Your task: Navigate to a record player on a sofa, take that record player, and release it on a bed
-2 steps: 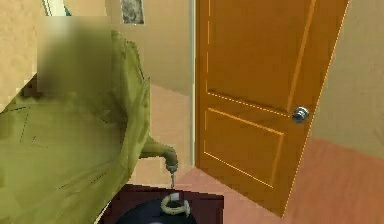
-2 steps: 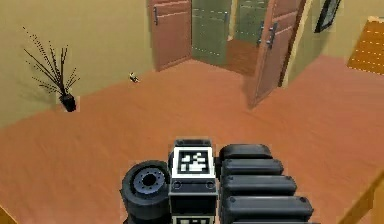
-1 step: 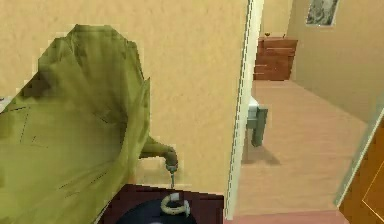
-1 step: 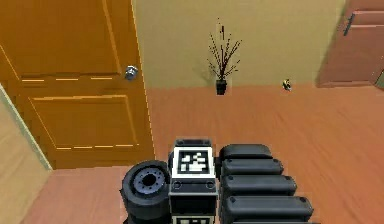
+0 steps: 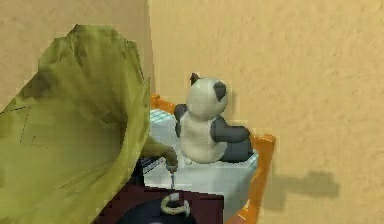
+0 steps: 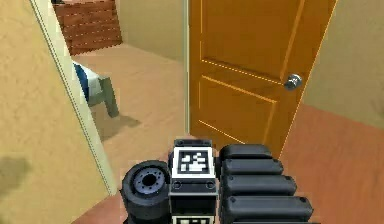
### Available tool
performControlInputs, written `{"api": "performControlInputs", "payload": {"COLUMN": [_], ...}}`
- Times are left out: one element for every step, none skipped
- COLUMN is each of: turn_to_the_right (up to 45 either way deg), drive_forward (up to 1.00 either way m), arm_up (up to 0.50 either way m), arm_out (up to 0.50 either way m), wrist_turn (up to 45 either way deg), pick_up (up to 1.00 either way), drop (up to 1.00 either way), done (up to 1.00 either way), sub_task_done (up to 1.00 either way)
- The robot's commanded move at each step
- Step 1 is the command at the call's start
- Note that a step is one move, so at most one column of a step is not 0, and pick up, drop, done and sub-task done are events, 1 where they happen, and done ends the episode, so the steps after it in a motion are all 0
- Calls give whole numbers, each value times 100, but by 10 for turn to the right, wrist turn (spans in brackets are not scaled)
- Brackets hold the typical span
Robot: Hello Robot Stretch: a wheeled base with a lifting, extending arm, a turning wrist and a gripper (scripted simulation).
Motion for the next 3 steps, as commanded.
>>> {"api": "performControlInputs", "payload": {"turn_to_the_right": [-330,450,450], "drive_forward": [0,0,0], "arm_up": [0,0,0], "arm_out": [0,0,0], "wrist_turn": [0,0,0], "pick_up": [0,0,0], "drop": [0,0,0], "done": [0,0,0], "sub_task_done": [0,0,0]}}
